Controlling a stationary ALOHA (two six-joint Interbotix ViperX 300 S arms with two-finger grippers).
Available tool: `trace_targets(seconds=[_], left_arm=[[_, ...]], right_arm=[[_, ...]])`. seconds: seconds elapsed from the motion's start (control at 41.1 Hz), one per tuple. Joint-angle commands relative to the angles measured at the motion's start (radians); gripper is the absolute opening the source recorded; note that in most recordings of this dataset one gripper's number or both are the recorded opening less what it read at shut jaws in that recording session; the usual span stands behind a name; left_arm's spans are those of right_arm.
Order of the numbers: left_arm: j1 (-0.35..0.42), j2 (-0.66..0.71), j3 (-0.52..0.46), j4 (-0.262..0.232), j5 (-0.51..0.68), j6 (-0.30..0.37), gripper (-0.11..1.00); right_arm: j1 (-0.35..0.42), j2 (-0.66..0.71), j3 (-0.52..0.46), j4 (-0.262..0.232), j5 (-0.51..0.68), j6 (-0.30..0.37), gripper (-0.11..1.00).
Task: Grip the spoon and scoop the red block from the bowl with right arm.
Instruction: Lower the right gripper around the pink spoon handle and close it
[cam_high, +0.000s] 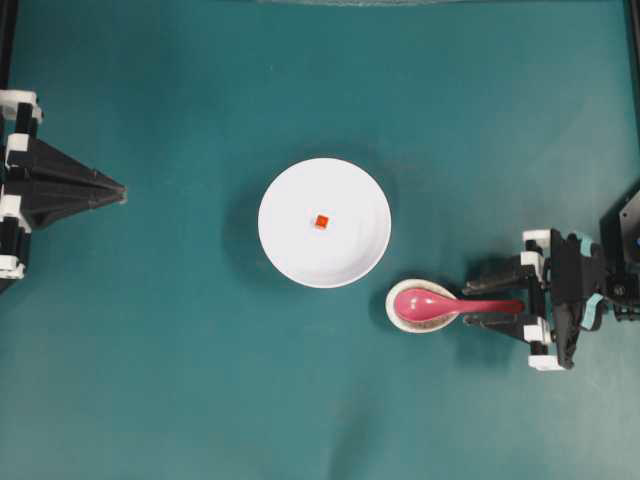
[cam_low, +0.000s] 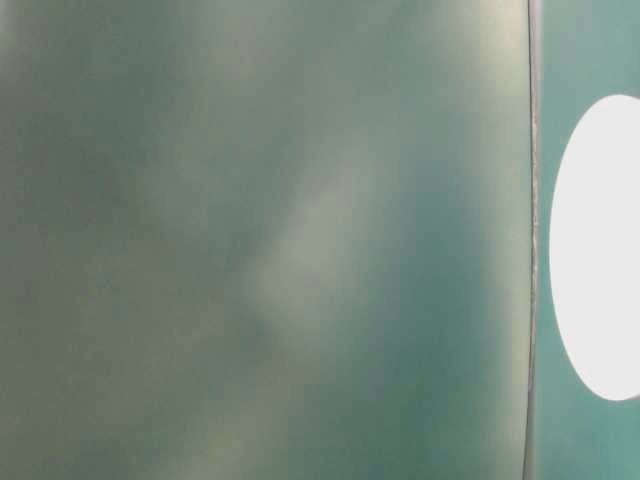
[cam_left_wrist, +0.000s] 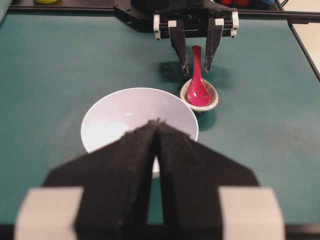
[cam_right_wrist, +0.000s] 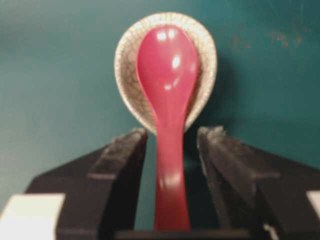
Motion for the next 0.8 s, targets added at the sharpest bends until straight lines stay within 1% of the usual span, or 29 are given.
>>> trace_targets(seconds=[0.0,0.681,0.779], left_arm=[[0.0,0.008,-0.018,0.0,-0.003,0.0,0.01],[-0.002,0.008,-0.017,0.0,0.0,-0.002,0.01],[0.0,0.008,-0.018,0.002,0.005,-0.002,0.01]], right_arm=[[0.006,-0.006,-0.009,0.003,0.015,-0.002,0.52],[0.005,-0.006,-0.011,0.003,0.014,-0.002,0.52],[0.005,-0.006,-0.009,0.003,0.003,-0.002,0.5]])
